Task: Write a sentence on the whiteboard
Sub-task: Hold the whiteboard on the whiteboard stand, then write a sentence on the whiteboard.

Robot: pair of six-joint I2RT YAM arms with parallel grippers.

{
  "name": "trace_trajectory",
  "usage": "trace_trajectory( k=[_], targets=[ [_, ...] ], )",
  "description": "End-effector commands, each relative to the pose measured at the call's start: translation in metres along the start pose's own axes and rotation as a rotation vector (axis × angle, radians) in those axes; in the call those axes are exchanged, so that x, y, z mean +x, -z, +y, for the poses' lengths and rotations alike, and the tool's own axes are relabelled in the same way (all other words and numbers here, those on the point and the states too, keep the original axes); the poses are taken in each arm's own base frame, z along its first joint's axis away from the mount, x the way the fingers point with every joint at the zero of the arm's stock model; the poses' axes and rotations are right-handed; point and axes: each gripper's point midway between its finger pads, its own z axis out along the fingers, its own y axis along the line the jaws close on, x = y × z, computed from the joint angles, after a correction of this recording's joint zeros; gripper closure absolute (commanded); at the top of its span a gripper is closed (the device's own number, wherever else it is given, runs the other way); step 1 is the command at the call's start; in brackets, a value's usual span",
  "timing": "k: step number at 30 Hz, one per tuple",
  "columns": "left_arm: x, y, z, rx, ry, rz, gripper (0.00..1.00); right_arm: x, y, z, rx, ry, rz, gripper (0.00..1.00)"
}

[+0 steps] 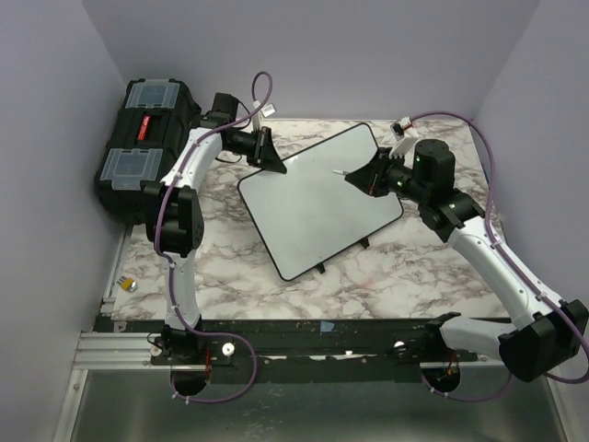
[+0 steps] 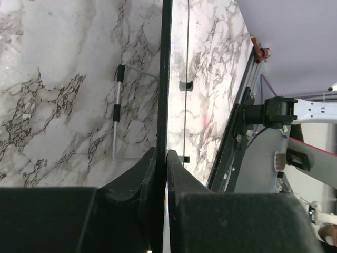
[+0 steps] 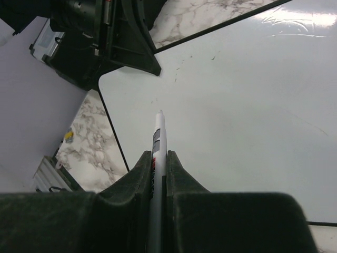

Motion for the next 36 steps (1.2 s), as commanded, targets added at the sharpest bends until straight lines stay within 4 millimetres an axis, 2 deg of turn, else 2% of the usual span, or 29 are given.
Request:
trace_trajectory(
  k=[1,5,9,19,29,36],
  targets=[
    [-0.009,0.005,-0.021,-0.087,-0.138,-0.025,1.00,-0.005,0.002,0.018,-0.071,0.039,0.027,0.99],
    [-0.014,0.009,-0.028,-0.137,-0.163,-0.057,1.00,0.000,-0.003,0.022,-0.055,0.037,0.064,0.99],
    [-0.016,0.011,-0.039,-0.199,-0.172,-0.089,1.00,0.010,-0.009,0.037,-0.066,0.045,0.098,0.99],
    [-0.013,0.013,-0.049,-0.305,-0.242,-0.121,1.00,0.046,-0.030,0.100,-0.147,0.130,0.154,0.99],
    [-0.016,0.014,-0.056,-0.356,-0.283,-0.155,1.00,0.061,-0.049,0.121,-0.116,0.149,0.134,0.99],
    [-0.015,0.015,-0.060,-0.392,-0.310,-0.175,1.00,0.067,-0.054,0.124,-0.086,0.149,0.081,0.99]
  ],
)
